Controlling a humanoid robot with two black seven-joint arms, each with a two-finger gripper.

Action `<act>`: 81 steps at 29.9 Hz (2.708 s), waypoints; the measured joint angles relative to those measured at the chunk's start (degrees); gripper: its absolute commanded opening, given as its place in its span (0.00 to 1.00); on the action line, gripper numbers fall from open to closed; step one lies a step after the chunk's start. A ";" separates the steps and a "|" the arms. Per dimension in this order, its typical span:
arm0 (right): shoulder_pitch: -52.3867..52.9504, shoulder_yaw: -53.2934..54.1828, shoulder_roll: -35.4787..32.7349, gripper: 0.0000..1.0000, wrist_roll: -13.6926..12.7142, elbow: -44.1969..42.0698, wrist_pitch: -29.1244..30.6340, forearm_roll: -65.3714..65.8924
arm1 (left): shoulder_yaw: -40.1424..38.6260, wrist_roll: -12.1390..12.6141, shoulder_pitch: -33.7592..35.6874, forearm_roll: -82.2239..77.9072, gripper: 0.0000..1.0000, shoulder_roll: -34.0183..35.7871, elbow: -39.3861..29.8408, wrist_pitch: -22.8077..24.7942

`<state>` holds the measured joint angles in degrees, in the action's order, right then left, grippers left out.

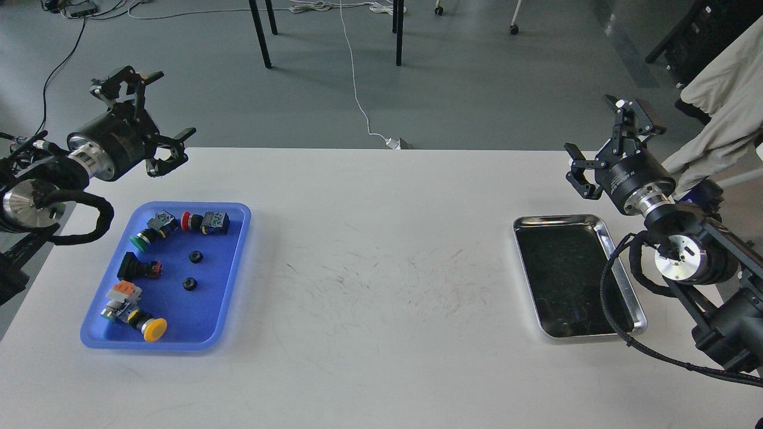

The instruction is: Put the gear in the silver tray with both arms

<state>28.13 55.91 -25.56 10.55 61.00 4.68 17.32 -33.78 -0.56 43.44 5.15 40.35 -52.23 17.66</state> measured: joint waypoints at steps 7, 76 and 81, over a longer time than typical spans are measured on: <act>-0.09 0.17 -0.09 0.99 0.00 0.08 -0.08 0.00 | -0.17 -0.07 -0.10 0.05 0.99 0.16 -0.12 0.33; -0.40 3.96 0.87 0.99 -2.13 -0.18 -3.18 -5.30 | 0.64 0.55 -3.70 0.14 0.99 4.93 -4.47 1.33; -0.44 4.02 0.94 0.99 -2.11 -0.17 -3.18 -5.28 | 0.65 0.55 -4.11 0.07 0.99 5.07 -4.95 1.33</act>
<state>27.69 59.93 -24.62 8.43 60.83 1.50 12.03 -33.13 -0.01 39.33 5.22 45.42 -57.18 18.99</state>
